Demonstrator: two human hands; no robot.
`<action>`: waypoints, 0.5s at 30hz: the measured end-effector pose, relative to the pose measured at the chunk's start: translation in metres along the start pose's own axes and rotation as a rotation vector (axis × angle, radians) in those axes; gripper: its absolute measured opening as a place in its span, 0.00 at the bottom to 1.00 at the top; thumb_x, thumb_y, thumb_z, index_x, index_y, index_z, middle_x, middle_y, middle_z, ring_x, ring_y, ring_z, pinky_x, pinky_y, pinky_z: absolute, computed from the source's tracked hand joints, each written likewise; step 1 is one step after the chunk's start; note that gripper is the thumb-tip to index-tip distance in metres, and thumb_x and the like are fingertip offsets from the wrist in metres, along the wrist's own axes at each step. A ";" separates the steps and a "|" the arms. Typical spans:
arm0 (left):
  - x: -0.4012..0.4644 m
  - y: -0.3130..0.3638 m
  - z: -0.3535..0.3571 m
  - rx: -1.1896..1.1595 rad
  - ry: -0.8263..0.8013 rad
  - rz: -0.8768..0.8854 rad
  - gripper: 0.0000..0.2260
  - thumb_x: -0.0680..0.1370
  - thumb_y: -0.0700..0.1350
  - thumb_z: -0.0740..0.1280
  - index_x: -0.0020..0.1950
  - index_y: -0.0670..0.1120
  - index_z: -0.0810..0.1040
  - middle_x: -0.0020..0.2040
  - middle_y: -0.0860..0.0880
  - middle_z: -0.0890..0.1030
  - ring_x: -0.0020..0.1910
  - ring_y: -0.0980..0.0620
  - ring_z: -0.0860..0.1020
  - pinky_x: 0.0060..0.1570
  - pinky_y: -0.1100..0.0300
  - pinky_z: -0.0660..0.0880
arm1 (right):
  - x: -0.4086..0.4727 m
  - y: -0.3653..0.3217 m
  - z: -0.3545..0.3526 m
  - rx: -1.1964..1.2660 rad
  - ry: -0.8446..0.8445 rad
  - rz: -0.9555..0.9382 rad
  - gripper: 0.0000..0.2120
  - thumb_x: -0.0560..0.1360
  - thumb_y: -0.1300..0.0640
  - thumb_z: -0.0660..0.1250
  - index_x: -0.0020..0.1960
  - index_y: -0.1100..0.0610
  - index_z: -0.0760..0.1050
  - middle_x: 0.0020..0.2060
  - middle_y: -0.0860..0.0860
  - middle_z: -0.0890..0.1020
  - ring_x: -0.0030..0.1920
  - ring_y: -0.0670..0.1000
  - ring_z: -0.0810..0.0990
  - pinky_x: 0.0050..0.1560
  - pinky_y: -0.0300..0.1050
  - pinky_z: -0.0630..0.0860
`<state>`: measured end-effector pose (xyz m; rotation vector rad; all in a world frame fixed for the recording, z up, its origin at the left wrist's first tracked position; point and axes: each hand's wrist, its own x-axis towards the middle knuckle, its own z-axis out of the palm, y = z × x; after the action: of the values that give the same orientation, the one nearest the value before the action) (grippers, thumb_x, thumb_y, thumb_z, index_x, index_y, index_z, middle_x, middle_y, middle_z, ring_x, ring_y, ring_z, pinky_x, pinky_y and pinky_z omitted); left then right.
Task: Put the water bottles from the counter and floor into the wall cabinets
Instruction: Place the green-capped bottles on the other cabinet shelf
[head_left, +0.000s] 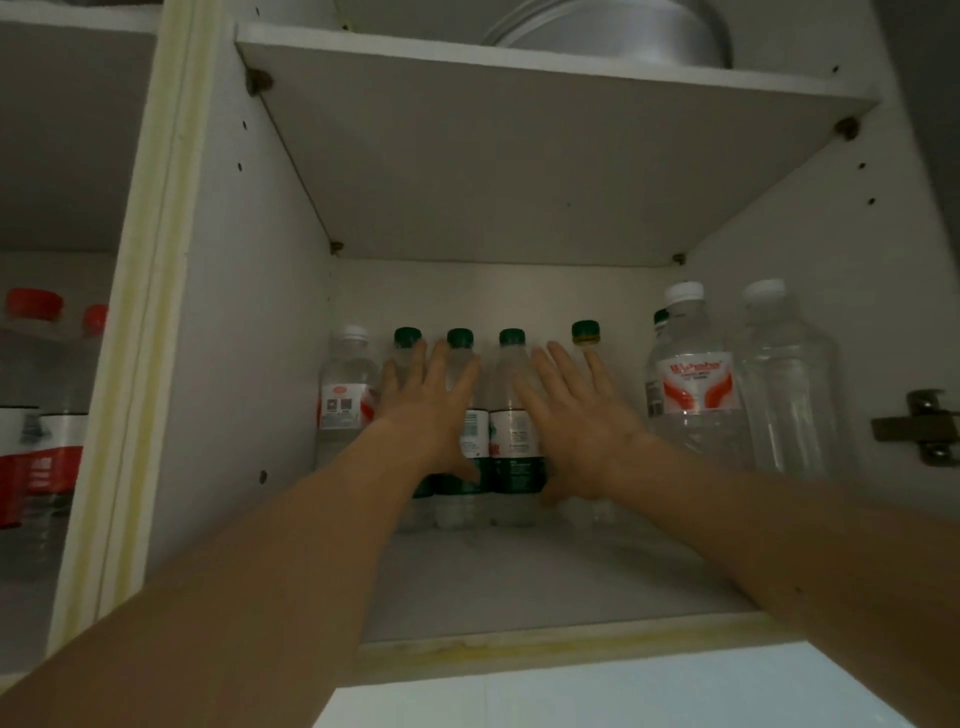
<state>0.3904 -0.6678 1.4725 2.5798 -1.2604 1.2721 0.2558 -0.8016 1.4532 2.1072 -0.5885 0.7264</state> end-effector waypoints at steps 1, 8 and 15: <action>0.000 0.000 0.000 0.005 0.005 0.008 0.62 0.64 0.69 0.75 0.80 0.52 0.35 0.80 0.40 0.35 0.79 0.36 0.37 0.75 0.33 0.44 | -0.003 0.005 -0.004 -0.007 -0.003 0.004 0.68 0.63 0.27 0.72 0.79 0.58 0.32 0.78 0.64 0.35 0.78 0.65 0.33 0.76 0.68 0.36; 0.002 0.017 0.000 0.098 0.078 0.103 0.61 0.66 0.71 0.72 0.81 0.50 0.34 0.80 0.39 0.34 0.78 0.35 0.36 0.75 0.32 0.44 | -0.017 0.021 -0.015 -0.256 -0.187 -0.013 0.74 0.59 0.30 0.77 0.76 0.55 0.23 0.73 0.65 0.25 0.75 0.73 0.32 0.76 0.70 0.40; 0.011 0.018 0.012 0.045 0.074 0.125 0.61 0.66 0.72 0.71 0.80 0.51 0.32 0.80 0.39 0.35 0.79 0.36 0.36 0.74 0.31 0.42 | -0.018 0.014 0.000 -0.187 -0.245 0.075 0.76 0.59 0.39 0.82 0.75 0.52 0.20 0.73 0.64 0.24 0.76 0.75 0.40 0.76 0.68 0.50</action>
<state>0.3904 -0.6912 1.4665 2.4930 -1.4160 1.4178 0.2338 -0.8061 1.4485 2.0208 -0.8390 0.4368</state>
